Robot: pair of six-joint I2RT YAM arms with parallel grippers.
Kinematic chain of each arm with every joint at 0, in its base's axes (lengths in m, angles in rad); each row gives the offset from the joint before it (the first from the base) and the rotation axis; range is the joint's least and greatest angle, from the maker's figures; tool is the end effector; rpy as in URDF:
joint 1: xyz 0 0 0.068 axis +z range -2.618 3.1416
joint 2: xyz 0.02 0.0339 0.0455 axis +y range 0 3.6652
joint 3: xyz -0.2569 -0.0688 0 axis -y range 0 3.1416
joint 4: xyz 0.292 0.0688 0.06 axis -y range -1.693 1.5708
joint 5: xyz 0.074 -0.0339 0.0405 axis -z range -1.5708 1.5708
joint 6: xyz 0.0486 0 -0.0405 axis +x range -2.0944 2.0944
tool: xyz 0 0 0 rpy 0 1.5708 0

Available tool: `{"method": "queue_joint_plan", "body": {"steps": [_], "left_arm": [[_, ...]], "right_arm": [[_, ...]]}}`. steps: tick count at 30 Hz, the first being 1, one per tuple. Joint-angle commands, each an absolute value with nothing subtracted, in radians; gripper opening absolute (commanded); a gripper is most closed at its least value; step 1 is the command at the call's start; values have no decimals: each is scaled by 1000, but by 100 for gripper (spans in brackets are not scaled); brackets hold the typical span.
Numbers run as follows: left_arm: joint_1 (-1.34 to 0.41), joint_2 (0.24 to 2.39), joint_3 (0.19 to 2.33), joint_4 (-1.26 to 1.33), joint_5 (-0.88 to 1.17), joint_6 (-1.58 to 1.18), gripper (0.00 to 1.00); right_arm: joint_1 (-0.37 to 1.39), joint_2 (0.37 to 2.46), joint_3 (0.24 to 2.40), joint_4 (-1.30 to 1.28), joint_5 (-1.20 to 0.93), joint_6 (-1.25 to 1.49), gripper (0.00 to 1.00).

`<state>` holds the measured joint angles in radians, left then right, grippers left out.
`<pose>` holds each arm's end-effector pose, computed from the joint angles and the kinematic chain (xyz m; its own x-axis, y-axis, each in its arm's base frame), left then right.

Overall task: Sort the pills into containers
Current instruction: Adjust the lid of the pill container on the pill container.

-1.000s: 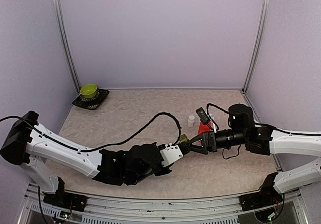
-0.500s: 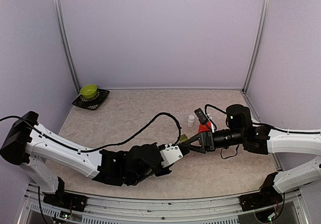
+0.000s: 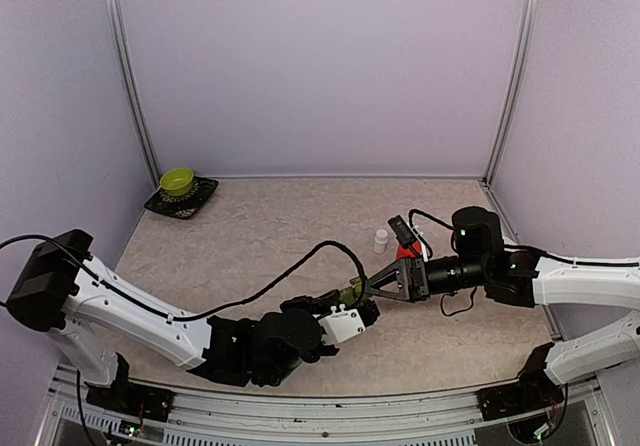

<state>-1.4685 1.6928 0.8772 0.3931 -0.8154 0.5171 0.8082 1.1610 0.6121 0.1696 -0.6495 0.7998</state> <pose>0.0753 -0.3873 0.1530 0.2672 0.7157 -0.6452 0.5546 0.4334 0.7104 0.1879 0.2392 0.2062 -0.8696 -0.0833 -0.4867 -0.4883 0.2923 0.8223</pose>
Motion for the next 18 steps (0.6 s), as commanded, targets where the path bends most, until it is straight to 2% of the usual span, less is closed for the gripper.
{"method": "queue_joint_plan", "body": {"steps": [1,4,10,18], "left_arm": [[-1487,1708,847,548,-932,634,17],[-1503,1720,810,711,-998,754,17],[-1523,1769,795,874,-1055,930,17],[-1536,1837,781,1042,-1092,1085,17]], "right_arm": [[794,1144,624,146,-664,844,81],[793,1151,622,142,-665,864,76],[793,1168,640,155,-672,877,69],[793,1186,653,189,-704,904,69]]}}
